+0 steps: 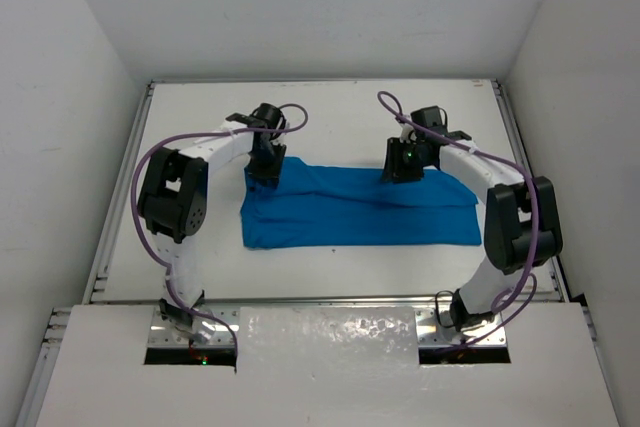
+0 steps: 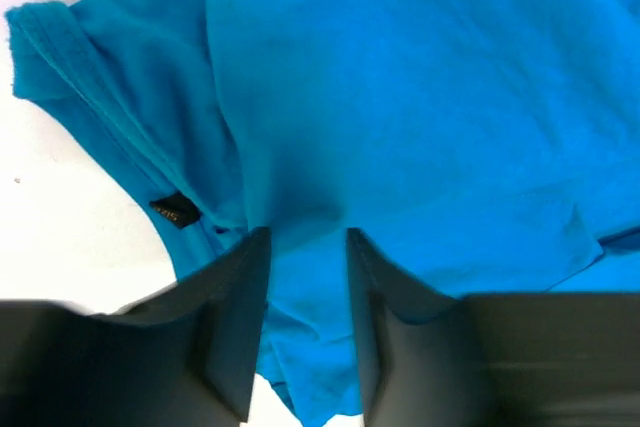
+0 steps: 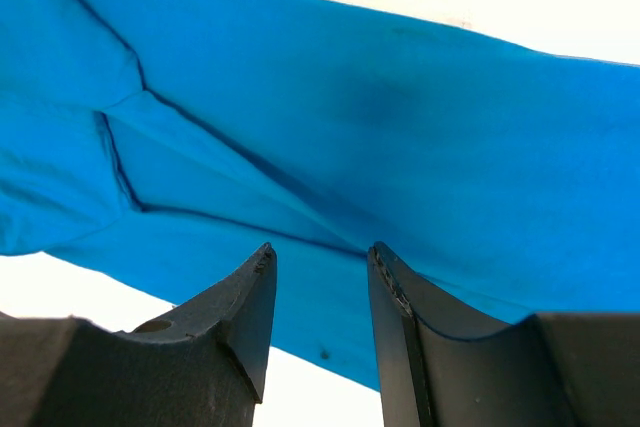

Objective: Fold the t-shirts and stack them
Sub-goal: Fold the other side of the tshirt into a rectangle

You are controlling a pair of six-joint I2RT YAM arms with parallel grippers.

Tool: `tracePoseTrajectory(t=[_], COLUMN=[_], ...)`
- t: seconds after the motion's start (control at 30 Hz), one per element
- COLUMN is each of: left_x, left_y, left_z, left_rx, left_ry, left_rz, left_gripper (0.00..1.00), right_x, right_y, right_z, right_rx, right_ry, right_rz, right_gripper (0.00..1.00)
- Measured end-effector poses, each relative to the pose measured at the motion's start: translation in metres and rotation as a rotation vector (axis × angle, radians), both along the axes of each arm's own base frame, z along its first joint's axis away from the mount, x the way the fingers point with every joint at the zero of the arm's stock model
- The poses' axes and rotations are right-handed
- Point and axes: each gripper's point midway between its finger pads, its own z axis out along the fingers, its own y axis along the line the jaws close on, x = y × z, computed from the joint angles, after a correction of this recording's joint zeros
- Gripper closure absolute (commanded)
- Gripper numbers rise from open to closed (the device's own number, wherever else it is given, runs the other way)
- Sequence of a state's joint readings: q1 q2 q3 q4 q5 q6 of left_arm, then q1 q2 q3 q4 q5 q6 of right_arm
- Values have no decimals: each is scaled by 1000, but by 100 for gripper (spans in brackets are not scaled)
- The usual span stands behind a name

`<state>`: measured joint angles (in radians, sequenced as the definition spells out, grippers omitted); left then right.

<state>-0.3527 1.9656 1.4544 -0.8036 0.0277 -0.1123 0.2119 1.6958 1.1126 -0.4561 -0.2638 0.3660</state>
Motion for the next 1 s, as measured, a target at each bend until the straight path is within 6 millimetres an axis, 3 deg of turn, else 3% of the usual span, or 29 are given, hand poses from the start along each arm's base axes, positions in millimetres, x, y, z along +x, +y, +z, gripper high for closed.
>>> tracePoseTrajectory(t=[0.17,0.43,0.5,0.57,0.77,1.0], left_x=[1,5,10,15,14,15], left_y=[-3,-10,-10,-6,8,6], left_z=[0,7,12,15,11,6], left_rx=[-13,-73,-79,-70,-62,-89], left_ry=[-2,-1,-15,-30,-39,-36], left_rz=[-9,-1,11,26,60,46], left_gripper=[100,100,75,66,66,70], right_x=[1,-1,-2,-2,-3,-3], right_y=[-1,-3,-4,-4,-4,-4], right_z=[6,9,8,8,9,9], right_rx=[-1,-12,-14,-15,-15,-16], right_ry=[-17,-21,-16,-16,-15,-15], right_rz=[-3,-9,-10,-10,-10,-11], right_gripper=[60,60,60,60,60,60])
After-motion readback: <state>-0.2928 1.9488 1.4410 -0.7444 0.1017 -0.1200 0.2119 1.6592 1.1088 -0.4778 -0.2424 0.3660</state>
